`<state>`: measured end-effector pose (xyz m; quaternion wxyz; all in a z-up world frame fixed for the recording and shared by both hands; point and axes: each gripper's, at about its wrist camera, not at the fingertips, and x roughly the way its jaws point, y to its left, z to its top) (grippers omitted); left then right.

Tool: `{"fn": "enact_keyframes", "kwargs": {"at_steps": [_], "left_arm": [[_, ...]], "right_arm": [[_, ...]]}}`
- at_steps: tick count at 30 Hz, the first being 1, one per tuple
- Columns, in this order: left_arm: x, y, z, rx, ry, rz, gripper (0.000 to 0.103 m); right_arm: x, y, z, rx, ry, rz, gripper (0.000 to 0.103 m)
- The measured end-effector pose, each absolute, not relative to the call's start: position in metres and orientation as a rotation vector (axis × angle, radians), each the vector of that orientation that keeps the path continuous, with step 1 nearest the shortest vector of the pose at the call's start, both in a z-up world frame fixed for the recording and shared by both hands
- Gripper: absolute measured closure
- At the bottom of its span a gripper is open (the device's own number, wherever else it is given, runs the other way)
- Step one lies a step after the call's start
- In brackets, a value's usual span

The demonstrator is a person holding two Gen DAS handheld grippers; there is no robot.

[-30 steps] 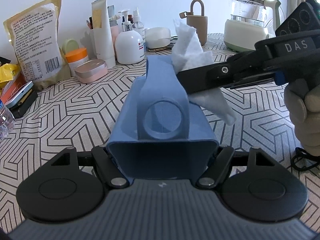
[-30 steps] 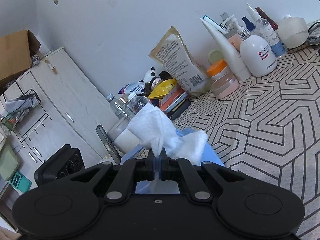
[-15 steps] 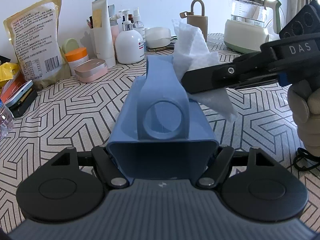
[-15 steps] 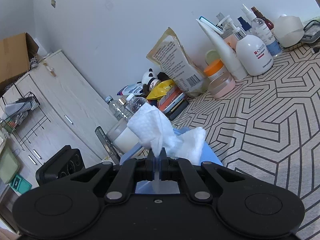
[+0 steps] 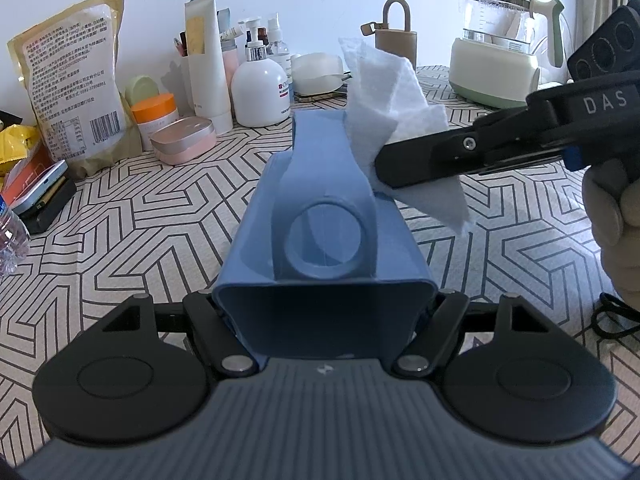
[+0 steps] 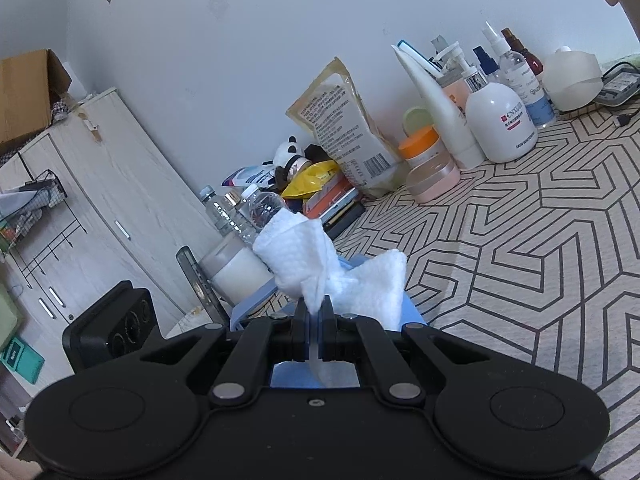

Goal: Clean container
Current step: 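Rub the wipe across the container's handle area with the right gripper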

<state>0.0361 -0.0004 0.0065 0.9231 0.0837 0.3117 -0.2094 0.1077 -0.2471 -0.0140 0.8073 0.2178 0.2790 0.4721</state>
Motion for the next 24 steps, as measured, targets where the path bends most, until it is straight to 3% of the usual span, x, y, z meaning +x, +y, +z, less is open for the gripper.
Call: {"fn": "enact_keyframes", "kwargs": {"at_steps": [24], "left_arm": [[0.0349,-0.0019,0.006,0.173,0.64,-0.42,0.029]], "right_arm": [[0.1058,-0.2498,-0.0175,0.442,0.616,0.961,0.099]]}}
